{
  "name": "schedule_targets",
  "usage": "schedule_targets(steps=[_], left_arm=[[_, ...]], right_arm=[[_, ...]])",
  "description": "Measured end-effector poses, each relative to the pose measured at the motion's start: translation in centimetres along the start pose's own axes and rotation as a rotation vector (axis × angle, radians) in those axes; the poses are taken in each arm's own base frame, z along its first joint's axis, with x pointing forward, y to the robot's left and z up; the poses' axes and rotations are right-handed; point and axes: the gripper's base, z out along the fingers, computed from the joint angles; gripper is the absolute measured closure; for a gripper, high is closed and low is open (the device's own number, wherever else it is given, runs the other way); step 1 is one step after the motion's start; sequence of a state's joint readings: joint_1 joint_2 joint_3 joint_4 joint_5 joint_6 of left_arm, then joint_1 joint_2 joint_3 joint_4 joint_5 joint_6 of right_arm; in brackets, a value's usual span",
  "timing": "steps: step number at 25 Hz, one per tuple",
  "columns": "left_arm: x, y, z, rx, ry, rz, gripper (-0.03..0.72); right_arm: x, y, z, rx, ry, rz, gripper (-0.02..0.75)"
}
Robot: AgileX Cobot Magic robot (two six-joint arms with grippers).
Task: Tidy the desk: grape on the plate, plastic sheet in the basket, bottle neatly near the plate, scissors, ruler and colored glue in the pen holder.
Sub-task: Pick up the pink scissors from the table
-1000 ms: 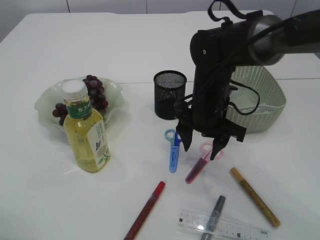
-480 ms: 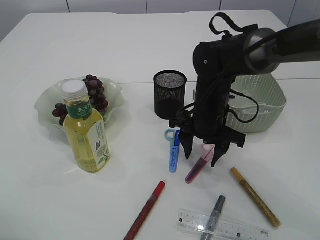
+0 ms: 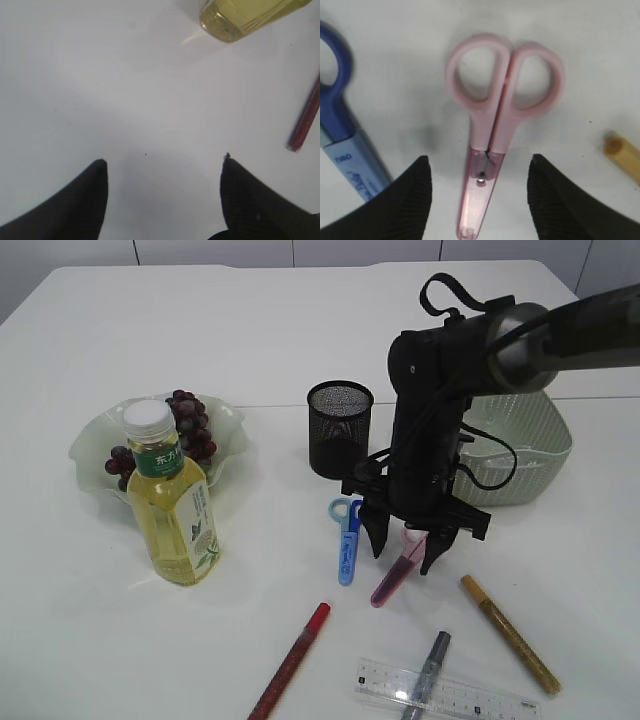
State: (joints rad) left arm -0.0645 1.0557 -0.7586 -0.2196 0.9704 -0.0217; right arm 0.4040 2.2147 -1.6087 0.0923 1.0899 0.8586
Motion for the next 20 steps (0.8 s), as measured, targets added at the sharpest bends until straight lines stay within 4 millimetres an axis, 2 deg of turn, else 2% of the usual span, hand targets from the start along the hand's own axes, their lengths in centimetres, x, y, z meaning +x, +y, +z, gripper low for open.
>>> schedule_targets(steps=[16,18,20], left_arm=[[0.0,0.0,0.0,0.0,0.0,0.0,0.176],[0.0,0.0,0.0,0.0,0.0,0.0,0.176],[0.0,0.0,0.0,0.0,0.0,0.0,0.176]], right_arm=[[-0.2,0.1,1.2,0.018,0.013,0.039,0.296],[-0.2,0.1,1.3,0.017,0.013,0.039,0.314],[-0.2,0.2,1.3,0.011,0.014,0.042,0.363]])
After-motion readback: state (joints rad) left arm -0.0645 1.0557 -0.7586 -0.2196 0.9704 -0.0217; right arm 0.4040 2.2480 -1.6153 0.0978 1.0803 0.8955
